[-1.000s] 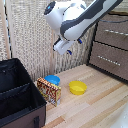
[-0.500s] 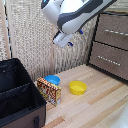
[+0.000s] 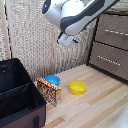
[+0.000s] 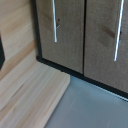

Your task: Kindly move your gripper toward the top drawer's handle. With caution, hold the handle robustly using your gripper and pull open the top drawer. Let the handle go. Relocate your gripper to the bowl placed in the background. Gently hold the bowl using your gripper. Bring the gripper and the bowl to the ajar drawer. Softly release the bowl into it.

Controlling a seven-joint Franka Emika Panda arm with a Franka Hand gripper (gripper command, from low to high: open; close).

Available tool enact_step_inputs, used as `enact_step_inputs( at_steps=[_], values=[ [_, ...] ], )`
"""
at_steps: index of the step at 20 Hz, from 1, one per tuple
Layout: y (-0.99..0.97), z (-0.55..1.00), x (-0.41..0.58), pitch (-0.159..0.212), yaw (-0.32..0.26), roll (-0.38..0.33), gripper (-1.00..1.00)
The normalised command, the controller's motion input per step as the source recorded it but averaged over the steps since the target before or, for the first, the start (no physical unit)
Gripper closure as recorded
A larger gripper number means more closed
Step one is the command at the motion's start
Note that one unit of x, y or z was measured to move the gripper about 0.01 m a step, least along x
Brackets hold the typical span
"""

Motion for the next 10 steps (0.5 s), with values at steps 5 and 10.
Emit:
enact_step_inputs(
  at_steps=[5,10],
  values=[
    [-0.53,0.0,0.0,0.0,0.129,-0.207,-1.0],
    [-0.5,0.0,0.0,0.0,0.18,-0.158,-1.0]
  ],
)
